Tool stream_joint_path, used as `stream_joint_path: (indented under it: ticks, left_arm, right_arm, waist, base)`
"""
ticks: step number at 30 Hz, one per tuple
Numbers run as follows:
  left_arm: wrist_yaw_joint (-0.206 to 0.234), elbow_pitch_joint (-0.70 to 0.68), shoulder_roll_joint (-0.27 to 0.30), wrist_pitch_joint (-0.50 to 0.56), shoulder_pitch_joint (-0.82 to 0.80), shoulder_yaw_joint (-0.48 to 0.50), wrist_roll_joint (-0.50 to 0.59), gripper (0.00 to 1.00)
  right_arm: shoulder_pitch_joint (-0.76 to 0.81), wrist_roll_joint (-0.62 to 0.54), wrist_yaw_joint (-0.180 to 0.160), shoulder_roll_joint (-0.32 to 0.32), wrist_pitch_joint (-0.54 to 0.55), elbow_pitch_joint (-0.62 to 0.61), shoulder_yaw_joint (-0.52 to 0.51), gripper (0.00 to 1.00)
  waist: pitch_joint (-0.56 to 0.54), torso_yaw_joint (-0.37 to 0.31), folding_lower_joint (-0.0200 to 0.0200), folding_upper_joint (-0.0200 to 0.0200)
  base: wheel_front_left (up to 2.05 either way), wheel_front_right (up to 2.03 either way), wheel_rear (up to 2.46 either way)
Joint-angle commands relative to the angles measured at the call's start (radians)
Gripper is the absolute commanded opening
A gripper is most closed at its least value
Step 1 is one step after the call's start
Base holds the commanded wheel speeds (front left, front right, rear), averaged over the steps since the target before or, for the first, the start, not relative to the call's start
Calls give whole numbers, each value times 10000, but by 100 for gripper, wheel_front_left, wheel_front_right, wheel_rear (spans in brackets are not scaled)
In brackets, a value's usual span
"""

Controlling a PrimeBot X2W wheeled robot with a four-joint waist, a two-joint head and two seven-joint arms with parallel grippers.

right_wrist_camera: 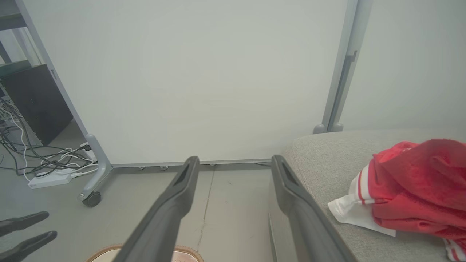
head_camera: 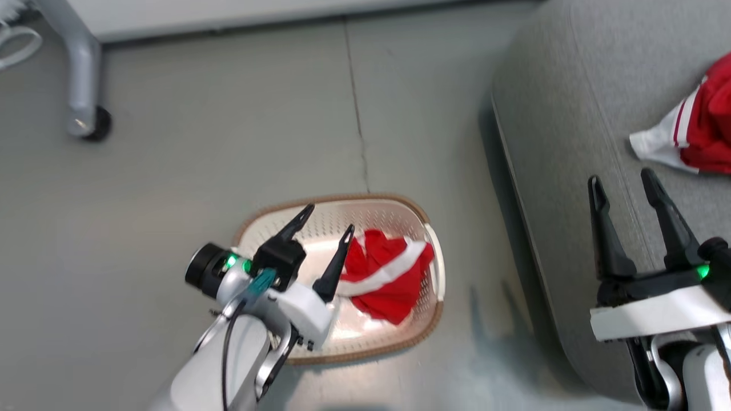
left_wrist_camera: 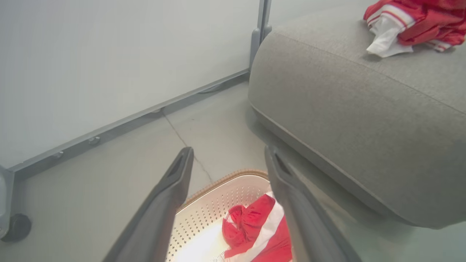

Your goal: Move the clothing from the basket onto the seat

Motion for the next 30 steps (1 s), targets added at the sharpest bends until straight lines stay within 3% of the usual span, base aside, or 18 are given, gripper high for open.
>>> stream_joint_path:
  ticks: [1, 10, 16, 21, 27, 28, 29, 30]
  left_arm:
    - [-200, 506, -61, 60, -575, -101, 122, 100]
    - [-1173, 3744, -484, 869, -2644, -528, 219, 100]
    - [-1459, 5647, -542, 1517, -3539, -422, -21, 100]
    - [-1639, 6659, -436, 1619, -4093, -638, 135, 100]
    - [-1714, 7444, -547, 1526, -4505, -743, 120, 100]
    - [-1637, 7516, -566, 1438, -4582, -711, 70, 48]
    - [-1637, 7596, -586, 1435, -4634, -692, 51, 5]
    - [-1643, 7685, -589, 1447, -4650, -700, 32, 0]
  right_arm:
    - [-339, 72, 20, -30, -149, -103, 83, 100]
    - [-1365, 798, 20, -21, -1011, 161, 577, 100]
    - [-2051, 1434, 20, -18, -1680, 835, 1184, 100]
    - [-2421, 1815, 20, -18, -2020, 1367, 1572, 100]
    - [-2563, 1961, 20, -21, -2182, 1684, 1668, 100]
    - [-2574, 1968, 20, -22, -2198, 1718, 1676, 100]
    - [-2598, 1974, 19, -22, -2212, 1739, 1690, 100]
    - [-2628, 1987, 19, -22, -2223, 1760, 1703, 100]
  waist:
    - [1448, -893, 0, 0]
    - [3717, -2417, 0, 0]
    - [4754, -3436, 0, 0]
    - [5231, -3918, 0, 0]
    - [5440, -3952, 0, 0]
    - [5450, -3951, 0, 0]
    - [5456, -3953, 0, 0]
    - [5452, -3960, 0, 0]
  base:
    - [0, 0, 0]
    - [0, 0, 0]
    - [0, 0, 0]
    - [0, 0, 0]
    - [0, 0, 0]
    - [0, 0, 0]
    - [0, 0, 0]
    - [0, 0, 0]
